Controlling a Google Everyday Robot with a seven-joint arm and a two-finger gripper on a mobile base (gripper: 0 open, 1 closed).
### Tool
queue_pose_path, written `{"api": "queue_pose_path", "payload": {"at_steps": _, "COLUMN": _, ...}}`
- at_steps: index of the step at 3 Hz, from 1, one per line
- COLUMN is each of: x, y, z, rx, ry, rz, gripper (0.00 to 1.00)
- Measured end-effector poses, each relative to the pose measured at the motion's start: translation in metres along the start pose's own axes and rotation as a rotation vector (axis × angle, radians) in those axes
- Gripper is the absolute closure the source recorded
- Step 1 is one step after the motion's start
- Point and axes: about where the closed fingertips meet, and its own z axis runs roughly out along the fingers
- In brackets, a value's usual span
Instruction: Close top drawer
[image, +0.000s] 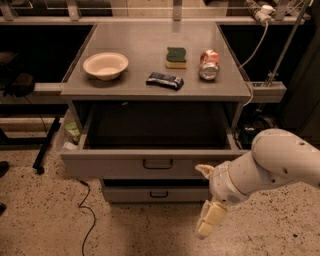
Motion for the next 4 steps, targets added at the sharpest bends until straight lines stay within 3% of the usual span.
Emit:
{"api": "queue_pose_path", "payload": {"at_steps": 1, "x": 0.001, "y": -0.030, "z": 0.005, "rx": 0.047, "ry": -0.032, "rz": -0.010, "gripper": 0.17}}
{"api": "queue_pose_path", "payload": {"at_steps": 3, "x": 0.004, "y": -0.111, "z": 0.013, "rx": 0.123, "ry": -0.094, "rz": 0.000, "gripper": 0.64}}
{"api": "queue_pose_path", "payload": {"at_steps": 4, "x": -0.002, "y": -0.140, "z": 0.014, "rx": 0.147, "ry": -0.119, "rz": -0.005, "gripper": 0.74}}
